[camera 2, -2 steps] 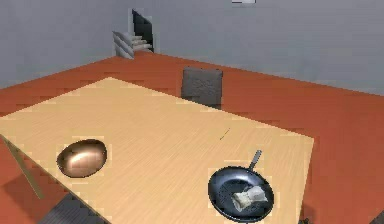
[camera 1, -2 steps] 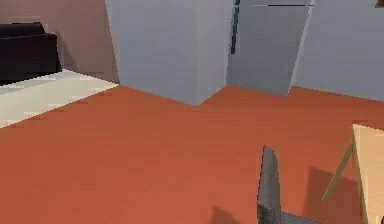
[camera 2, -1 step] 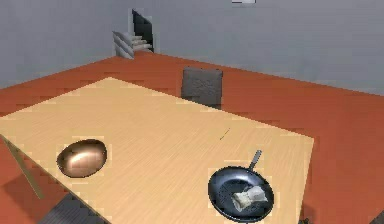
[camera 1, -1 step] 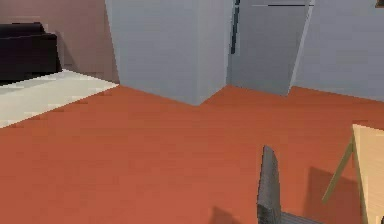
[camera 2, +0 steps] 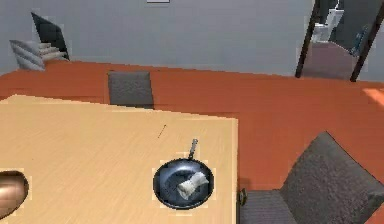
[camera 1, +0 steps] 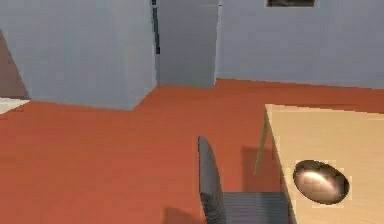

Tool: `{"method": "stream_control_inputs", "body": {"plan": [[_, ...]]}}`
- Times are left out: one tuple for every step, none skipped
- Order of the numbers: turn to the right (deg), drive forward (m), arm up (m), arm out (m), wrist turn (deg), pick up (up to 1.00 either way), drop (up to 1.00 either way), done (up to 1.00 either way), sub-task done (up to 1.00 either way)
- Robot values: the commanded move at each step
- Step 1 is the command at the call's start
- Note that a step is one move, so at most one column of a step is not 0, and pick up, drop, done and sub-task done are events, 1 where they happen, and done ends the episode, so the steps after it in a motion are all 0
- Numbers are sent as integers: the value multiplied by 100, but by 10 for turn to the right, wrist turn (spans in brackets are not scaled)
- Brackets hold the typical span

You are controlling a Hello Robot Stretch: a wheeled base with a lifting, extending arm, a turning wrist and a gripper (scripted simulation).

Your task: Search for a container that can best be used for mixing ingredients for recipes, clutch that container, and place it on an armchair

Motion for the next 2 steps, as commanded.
{"method": "stream_control_inputs", "body": {"plan": [[0,30,0,0,0,0,0,0,0],[-300,0,0,0,0,0,0,0,0]]}}
